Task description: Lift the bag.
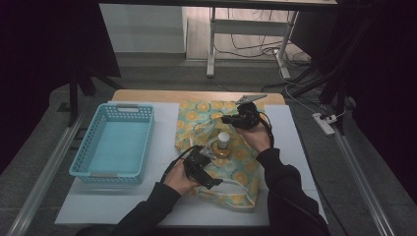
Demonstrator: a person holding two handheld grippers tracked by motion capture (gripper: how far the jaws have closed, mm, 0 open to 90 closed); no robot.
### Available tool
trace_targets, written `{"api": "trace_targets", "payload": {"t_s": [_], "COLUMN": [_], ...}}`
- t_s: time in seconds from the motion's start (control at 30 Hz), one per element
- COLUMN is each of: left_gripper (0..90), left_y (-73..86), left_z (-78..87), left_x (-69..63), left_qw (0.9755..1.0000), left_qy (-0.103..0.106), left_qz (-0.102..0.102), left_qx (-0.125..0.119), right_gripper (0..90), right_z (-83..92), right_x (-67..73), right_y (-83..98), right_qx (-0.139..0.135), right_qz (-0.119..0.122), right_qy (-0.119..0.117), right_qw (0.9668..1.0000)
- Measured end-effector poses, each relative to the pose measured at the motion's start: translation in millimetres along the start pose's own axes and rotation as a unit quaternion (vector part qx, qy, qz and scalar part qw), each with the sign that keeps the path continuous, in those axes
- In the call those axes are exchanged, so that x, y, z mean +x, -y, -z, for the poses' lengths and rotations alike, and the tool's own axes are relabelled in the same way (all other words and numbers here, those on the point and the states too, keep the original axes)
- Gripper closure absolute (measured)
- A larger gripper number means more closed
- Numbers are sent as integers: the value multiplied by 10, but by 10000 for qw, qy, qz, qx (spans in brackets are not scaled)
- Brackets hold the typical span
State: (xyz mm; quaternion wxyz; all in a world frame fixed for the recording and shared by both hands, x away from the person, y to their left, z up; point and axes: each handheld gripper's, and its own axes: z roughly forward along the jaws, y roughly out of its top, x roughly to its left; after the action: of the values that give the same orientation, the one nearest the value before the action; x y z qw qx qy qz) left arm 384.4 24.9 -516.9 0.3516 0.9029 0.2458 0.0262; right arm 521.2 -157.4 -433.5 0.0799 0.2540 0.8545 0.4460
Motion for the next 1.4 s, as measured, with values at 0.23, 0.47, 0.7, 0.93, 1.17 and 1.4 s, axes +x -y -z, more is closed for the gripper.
{"api": "trace_targets", "payload": {"t_s": [0.23,0.47,0.7,0.93,1.17,1.4], "left_gripper": [1,58,284,485,682,897], "left_y": [24,22,8,-22,-41,12], "left_z": [-174,-214,-153,-117,-118,-130], "left_x": [-33,-38,38,103,62,78], "left_qw": [9995,9985,9986,9981,9982,9997], "left_qy": [-143,-327,-392,-468,-451,-135], "left_qz": [-123,-269,-151,29,39,-71], "left_qx": [268,343,326,398,403,190], "right_gripper": [900,900,900,900,900,900], "right_z": [-8,5,29,15,20,18], "right_x": [7,-5,3,15,3,-4], "right_y": [8,7,-7,-14,-7,4], "right_qx": [1,1,-17,-15,-12,-16], "right_qz": [-17,2,-4,11,0,-13], "right_qy": [-16,5,15,13,20,23], "right_qw": [10000,10000,10000,10000,10000,10000]}}
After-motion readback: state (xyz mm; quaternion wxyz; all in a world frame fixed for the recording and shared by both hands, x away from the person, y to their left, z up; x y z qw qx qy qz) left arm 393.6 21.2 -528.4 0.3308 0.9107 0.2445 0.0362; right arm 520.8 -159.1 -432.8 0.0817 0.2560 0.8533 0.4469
